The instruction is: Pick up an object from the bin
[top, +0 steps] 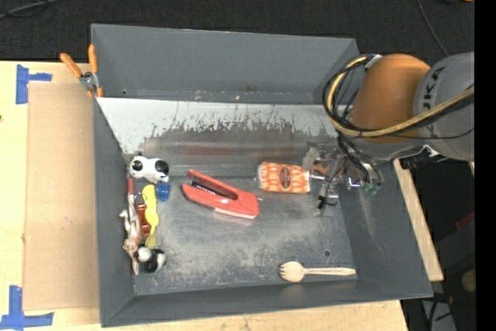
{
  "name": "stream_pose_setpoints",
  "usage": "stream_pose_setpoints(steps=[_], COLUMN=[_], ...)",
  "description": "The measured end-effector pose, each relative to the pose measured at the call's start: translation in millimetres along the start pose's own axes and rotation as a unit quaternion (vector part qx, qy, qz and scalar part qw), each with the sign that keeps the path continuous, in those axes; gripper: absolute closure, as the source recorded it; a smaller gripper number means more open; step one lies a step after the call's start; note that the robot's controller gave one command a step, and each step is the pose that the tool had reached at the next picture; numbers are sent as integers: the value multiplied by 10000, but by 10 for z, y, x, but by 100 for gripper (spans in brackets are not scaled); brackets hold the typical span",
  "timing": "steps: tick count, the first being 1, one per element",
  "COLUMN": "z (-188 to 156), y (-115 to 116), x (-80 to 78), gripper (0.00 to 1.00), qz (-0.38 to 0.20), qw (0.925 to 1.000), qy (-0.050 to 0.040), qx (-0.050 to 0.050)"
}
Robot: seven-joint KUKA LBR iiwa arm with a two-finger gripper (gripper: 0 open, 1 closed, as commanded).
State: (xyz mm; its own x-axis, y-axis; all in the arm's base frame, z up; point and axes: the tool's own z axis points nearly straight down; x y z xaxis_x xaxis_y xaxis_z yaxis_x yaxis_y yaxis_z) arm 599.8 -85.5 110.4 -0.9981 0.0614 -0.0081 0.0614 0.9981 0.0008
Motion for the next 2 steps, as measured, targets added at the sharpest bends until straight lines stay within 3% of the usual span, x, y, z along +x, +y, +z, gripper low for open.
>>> stream_pose_setpoints(steps=[1, 2], z=[-504, -347], y=[-3, 689], x=[18, -33], gripper=[0, 0], qz=[748, 323], qw=[9972, 9995], qy=[41, 34], qx=[-2, -3])
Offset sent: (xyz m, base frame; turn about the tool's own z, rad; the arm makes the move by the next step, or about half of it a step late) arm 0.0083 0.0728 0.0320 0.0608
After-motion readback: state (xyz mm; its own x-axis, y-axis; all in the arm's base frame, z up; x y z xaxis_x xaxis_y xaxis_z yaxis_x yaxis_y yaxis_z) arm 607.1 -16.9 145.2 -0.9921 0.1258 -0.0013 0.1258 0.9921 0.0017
